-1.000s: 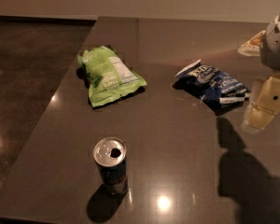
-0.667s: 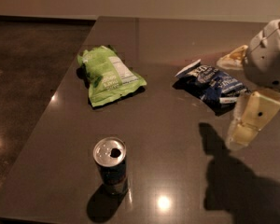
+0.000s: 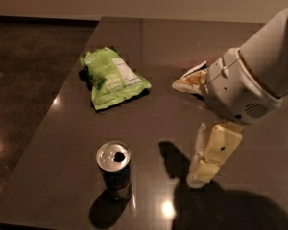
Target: Move redbull can near blue chip bag
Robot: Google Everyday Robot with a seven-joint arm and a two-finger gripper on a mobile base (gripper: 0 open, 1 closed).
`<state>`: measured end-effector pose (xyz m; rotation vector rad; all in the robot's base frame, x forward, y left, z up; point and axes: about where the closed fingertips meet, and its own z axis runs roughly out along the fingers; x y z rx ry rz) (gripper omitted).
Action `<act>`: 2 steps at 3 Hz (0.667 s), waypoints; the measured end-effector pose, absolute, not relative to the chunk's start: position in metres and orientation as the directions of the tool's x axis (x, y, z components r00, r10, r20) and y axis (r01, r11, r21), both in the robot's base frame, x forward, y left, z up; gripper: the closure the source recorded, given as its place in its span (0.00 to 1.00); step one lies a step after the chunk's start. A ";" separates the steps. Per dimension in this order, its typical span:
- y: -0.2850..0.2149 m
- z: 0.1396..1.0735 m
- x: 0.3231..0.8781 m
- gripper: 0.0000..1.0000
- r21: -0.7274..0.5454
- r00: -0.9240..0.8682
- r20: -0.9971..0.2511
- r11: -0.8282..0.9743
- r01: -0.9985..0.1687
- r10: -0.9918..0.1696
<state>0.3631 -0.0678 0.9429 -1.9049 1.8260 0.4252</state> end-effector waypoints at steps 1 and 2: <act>-0.024 0.935 0.337 0.00 -0.105 0.138 -0.566 -0.095 -0.990 -0.813; 0.009 0.922 0.323 0.00 -0.090 0.173 -0.586 -0.148 -0.985 -0.792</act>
Offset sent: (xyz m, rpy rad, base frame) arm -0.0544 0.1134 -0.0454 0.1001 0.0771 0.2056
